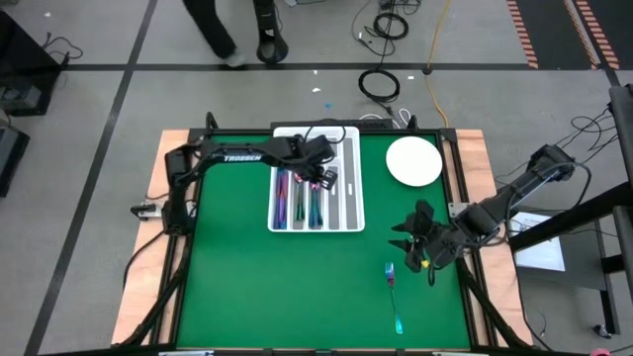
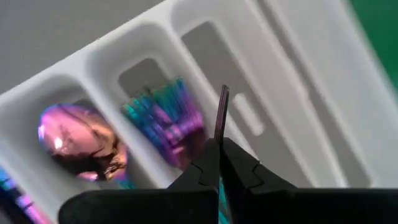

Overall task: Sort silverware
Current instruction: Put the blue fork into the silverware tray

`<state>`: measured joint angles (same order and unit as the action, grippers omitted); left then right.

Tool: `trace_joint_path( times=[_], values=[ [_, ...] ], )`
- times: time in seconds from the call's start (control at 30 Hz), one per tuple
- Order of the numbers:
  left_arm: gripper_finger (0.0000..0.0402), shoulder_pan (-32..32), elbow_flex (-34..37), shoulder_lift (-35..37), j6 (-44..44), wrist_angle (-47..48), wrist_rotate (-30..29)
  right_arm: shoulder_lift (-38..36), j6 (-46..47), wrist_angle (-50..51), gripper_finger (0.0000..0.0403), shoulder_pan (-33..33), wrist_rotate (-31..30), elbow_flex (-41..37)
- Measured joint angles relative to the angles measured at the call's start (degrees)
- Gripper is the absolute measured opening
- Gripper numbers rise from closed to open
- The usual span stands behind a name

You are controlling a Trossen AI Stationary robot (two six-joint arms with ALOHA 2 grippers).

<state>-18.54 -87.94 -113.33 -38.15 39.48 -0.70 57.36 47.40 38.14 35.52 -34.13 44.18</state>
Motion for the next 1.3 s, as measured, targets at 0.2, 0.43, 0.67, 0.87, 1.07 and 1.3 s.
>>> trace_joint_path(
  times=[0.2,0.43,0.67,0.87,1.07,1.3],
  values=[
    [0.0000,0.6,6.9,2.7,-3.9,-9.3,0.1,1.1,1.6,-0.4,0.0169,2.1,-0.4,0.0],
    [0.0000,-0.5,12.3,2.9,-7.4,-14.9,-3.3,1.2,1.4,-2.4,0.0169,2.1,-0.5,0.0],
    [0.0001,-2.1,13.1,2.9,-7.3,-15.4,-2.7,1.3,-0.1,-3.3,0.0169,1.8,-0.6,0.0],
    [0.0045,-1.3,13.1,2.9,-6.7,-15.3,-3.0,1.2,-1.6,-3.4,0.0169,0.5,-0.7,0.0],
    [0.0106,-1.7,13.0,2.9,-6.4,-14.6,-2.8,1.2,-1.6,-3.3,0.0169,0.4,-0.6,0.0],
    [0.0137,-2.0,13.0,8.5,-2.8,-11.9,-2.7,1.2,-1.6,-3.2,0.0169,0.4,-0.5,0.0]
  ],
)
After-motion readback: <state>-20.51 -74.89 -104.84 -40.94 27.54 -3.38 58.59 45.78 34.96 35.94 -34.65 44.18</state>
